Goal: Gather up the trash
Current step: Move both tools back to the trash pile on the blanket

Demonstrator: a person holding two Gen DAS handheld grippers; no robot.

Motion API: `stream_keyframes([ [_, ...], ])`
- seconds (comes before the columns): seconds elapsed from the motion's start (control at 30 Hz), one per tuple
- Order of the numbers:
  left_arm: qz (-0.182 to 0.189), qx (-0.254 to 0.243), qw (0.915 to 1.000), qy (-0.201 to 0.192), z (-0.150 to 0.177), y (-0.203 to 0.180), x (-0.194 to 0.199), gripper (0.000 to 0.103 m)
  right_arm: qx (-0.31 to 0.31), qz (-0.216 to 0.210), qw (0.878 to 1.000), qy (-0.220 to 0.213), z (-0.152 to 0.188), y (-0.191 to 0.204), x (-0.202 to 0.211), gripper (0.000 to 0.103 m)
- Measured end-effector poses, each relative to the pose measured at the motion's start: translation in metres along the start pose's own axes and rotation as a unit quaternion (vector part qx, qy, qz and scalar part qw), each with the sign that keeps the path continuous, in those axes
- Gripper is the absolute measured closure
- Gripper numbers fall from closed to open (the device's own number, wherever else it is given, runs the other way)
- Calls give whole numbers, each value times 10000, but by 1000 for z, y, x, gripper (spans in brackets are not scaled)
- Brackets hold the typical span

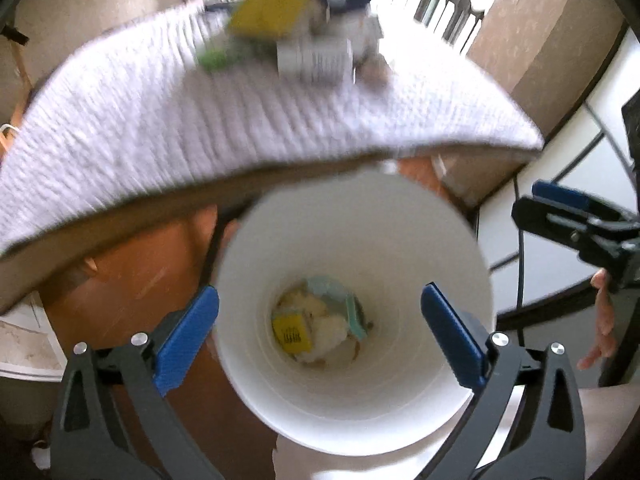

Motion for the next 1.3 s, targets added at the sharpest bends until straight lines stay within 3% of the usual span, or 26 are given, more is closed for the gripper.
stream_keyframes([
  [0.1, 51, 295, 9988, -375, -17, 6, 21, 1, 282, -205, 9984, 439, -4, 3, 3, 4],
  [0.17, 228, 464, 9983, -256, -27, 9, 24, 1, 848, 17, 9940, 688, -7, 8, 0, 4],
  [0.23, 186, 449, 9987, -182, -38, 12, 25, 1, 1627, 762, 9830, 378, -16, 11, 6, 4],
  [0.4, -551, -2, 9980, -321, -68, 11, 26, 1, 2448, 1246, 9615, -77, -47, 22, 19, 4],
  [0.47, -462, -82, 9984, -319, -74, 12, 22, 1, 2600, 1155, 9586, -135, -60, 19, 20, 4],
  [0.53, -89, -13, 9997, -237, -81, 14, 16, 1, 2719, 965, 9572, -217, -71, 19, 18, 4],
  [0.63, 53, 196, 9994, -293, -93, 18, 6, 1, 2824, 530, 9576, -193, -88, 19, 5, 4],
  [1.07, -151, 280, 9990, -318, -132, 24, -43, 1, 3506, -596, 9346, -7, -137, 39, -64, 4],
  [1.2, -196, 318, 9989, -282, -138, 25, -55, 10, 3672, -728, 9273, 94, -142, 45, -80, 6],
  [1.3, -165, 320, 9989, -310, -141, 24, -58, 11, 3726, -851, 9239, 198, -146, 48, -90, 9],
])
Point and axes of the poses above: each gripper's, at about its wrist camera, not at the fingertips, and x roughly against the way its jaws point, y to its left, z to its underside, the point moved 6 cm from there along -x, roughly the way its jaws point, and after that the axes turned 4 degrees about z, right-handed, at the moved point
